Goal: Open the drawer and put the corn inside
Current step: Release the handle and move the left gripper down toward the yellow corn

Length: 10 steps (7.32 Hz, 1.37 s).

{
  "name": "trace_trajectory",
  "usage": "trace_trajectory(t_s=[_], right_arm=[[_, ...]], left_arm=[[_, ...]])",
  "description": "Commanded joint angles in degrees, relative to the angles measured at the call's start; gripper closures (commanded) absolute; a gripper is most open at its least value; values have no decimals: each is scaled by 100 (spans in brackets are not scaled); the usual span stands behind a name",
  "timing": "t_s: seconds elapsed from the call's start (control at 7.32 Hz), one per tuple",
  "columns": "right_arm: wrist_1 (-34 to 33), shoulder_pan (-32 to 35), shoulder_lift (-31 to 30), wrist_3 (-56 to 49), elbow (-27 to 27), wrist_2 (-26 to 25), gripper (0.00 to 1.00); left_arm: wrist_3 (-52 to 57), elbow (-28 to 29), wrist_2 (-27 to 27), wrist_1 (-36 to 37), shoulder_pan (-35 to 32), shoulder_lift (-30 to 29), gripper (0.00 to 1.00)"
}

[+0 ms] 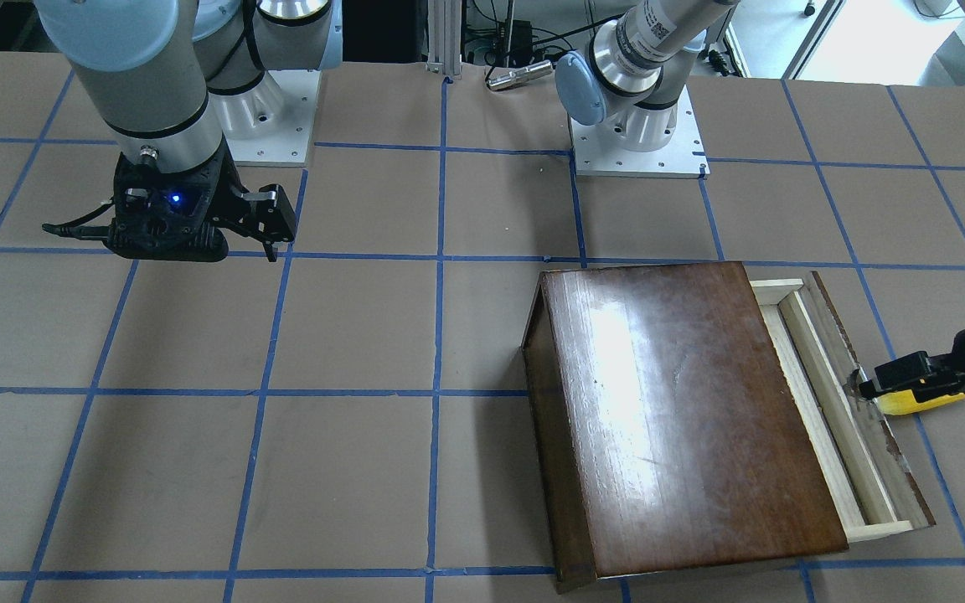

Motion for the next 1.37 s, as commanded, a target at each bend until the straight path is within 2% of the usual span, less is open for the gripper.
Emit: trace_trajectory(t_s=[0.0, 0.41, 0.55, 0.68, 0.96, 1.23], right_arm=[[0, 0, 0, 0, 0, 0, 0], [0, 0, 9, 0, 0, 0, 0], [0, 0, 9, 0, 0, 0, 0], [0, 0, 9, 0, 0, 0, 0], [0, 0, 9, 0, 0, 0, 0], [-9, 0, 9, 0, 0, 0, 0]], left_arm=[[13, 26, 1, -9, 26, 24, 0], [100, 157, 176, -52, 26, 121, 0], [405, 245, 411, -96, 44, 130, 0], [1348, 202, 805, -27, 114, 112, 0], [2313, 158, 862, 0, 386, 8, 0], [3357, 88, 1554, 26, 457, -89, 0]])
